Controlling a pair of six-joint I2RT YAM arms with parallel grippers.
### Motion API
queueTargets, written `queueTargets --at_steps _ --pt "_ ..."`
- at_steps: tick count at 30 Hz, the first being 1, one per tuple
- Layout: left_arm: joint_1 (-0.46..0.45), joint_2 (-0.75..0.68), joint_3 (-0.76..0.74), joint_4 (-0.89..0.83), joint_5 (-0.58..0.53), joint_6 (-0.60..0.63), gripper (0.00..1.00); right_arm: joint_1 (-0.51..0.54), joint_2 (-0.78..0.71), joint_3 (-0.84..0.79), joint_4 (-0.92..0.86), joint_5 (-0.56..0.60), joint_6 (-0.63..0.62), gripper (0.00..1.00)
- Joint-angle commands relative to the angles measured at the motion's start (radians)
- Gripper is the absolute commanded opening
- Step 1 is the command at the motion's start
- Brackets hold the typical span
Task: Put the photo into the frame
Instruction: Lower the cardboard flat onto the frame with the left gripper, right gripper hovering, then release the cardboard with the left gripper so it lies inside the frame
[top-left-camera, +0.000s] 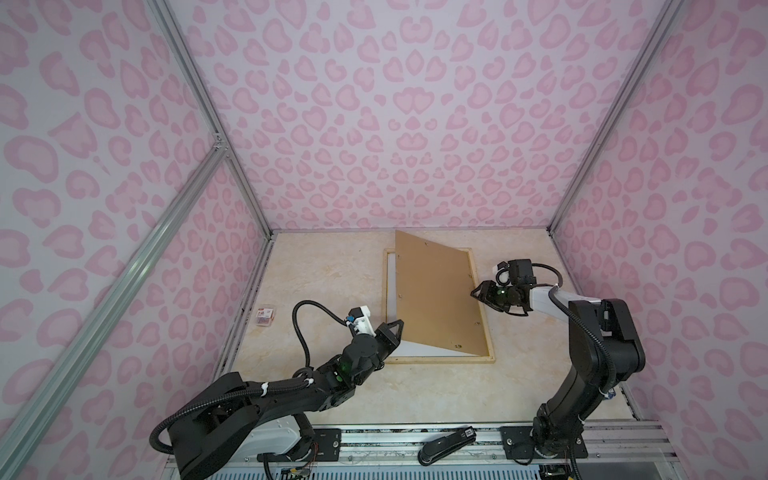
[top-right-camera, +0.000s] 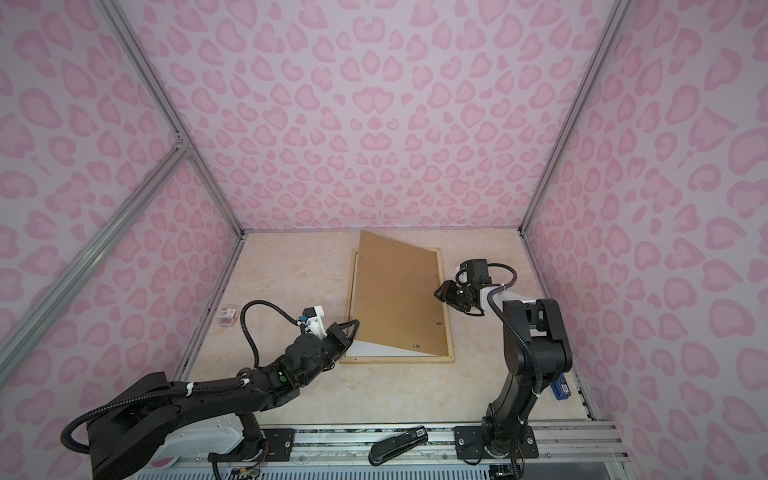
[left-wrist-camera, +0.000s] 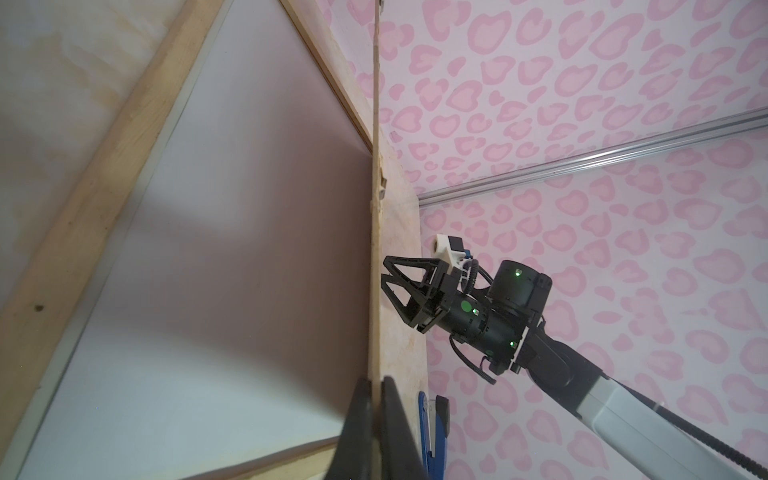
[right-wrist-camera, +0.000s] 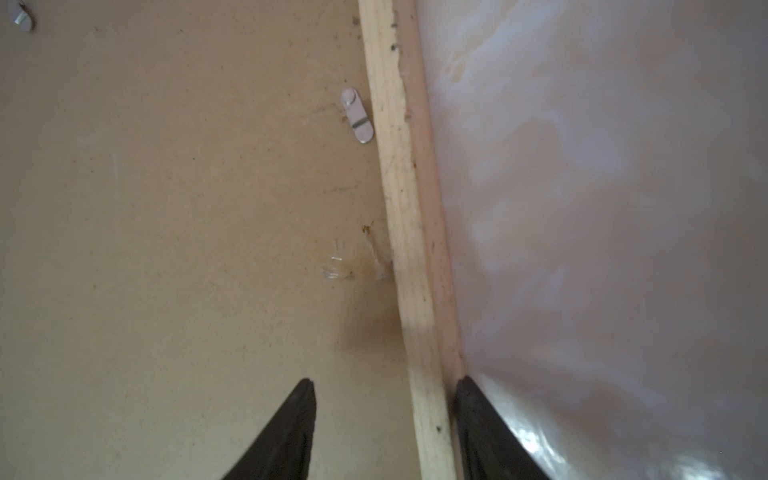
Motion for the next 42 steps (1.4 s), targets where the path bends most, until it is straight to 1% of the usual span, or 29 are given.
queueTargets --at_steps 1,7,8,9,10,13,16,17,21,28,34,42 --pt "-0.012 -0.012 0.021 0.036 0.033 0.018 0.04 0.003 0.009 0.003 0.02 -0.032 -0.002 0.55" --pt "-0.013 -0.048 0.026 -0.038 0.017 0.022 0.04 0.003 0.008 0.003 0.016 -0.03 -0.003 0.55" --pt "-0.013 -0.049 0.027 -0.048 0.017 0.02 0.04 0.003 0.008 0.002 0.015 -0.028 -0.003 0.55" --pt "-0.013 -0.048 0.03 -0.055 0.018 0.017 0.07 0.003 0.008 0.003 0.015 -0.029 -0.004 0.55" --pt "-0.013 -0.047 0.032 -0.062 0.021 0.017 0.19 0.004 0.007 0.003 0.012 -0.028 -0.003 0.55" --pt "-0.013 -0.038 0.046 -0.077 0.032 0.02 0.43 0.004 0.005 0.005 0.01 -0.029 -0.005 0.55" --pt "-0.013 -0.03 0.066 -0.088 0.045 0.033 0.56 0.004 0.004 0.005 0.004 -0.027 -0.01 0.55" --pt "-0.013 -0.027 0.073 -0.095 0.05 0.04 0.58 0.003 0.003 0.007 0.003 -0.027 -0.011 0.55" --pt "-0.013 -0.025 0.097 -0.124 0.057 0.062 0.63 0.004 0.003 0.008 0.0 -0.026 -0.013 0.55" --pt "-0.012 -0.026 0.161 -0.326 0.028 0.082 0.7 0.003 0.005 0.001 0.0 -0.026 -0.013 0.55" --pt "-0.013 -0.034 0.197 -0.489 -0.011 0.099 0.72 0.004 0.005 -0.001 -0.001 -0.023 -0.014 0.55" --pt "-0.012 -0.027 0.22 -0.625 -0.039 0.106 0.74 0.003 0.003 -0.008 -0.004 -0.014 -0.018 0.55"
